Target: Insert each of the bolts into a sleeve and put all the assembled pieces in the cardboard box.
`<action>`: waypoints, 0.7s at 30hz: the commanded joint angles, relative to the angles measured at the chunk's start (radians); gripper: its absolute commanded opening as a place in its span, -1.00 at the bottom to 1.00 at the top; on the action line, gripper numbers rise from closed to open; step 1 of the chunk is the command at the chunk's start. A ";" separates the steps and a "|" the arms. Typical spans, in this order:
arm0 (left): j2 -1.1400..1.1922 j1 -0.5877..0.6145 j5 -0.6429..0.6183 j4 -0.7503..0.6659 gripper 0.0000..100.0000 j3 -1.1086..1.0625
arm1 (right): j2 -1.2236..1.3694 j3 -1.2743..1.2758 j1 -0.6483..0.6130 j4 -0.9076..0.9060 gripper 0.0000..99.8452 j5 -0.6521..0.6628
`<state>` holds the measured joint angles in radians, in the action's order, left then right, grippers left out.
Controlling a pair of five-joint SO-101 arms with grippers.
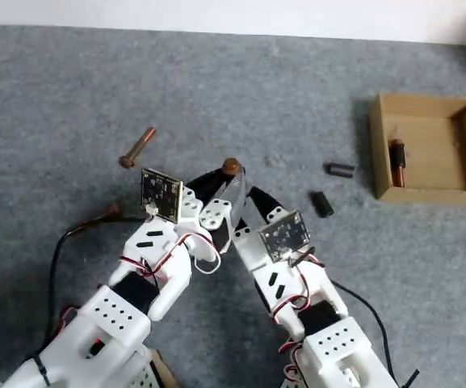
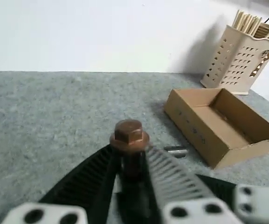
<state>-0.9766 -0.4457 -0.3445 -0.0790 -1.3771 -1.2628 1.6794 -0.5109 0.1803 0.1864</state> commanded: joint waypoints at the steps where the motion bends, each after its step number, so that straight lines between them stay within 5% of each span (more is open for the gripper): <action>1: -0.012 -0.002 -0.058 0.012 -0.44 0.002 | -0.048 0.131 0.022 -0.004 -0.99 -0.017; 4: -0.015 -0.005 -0.135 0.117 -0.26 0.035 | -0.033 0.131 0.027 -0.004 -0.99 -0.017; 12: -0.021 0.047 -0.215 0.247 -0.25 0.102 | -0.013 0.125 0.124 -0.007 -0.99 -0.017; 21: -0.013 0.090 -0.232 0.247 -0.25 0.111 | -0.012 -0.045 0.229 -0.369 -0.99 -0.017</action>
<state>-0.9751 -0.3644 -0.5700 0.1665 -1.3188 -1.2750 1.6747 -0.3253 -0.1174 0.1772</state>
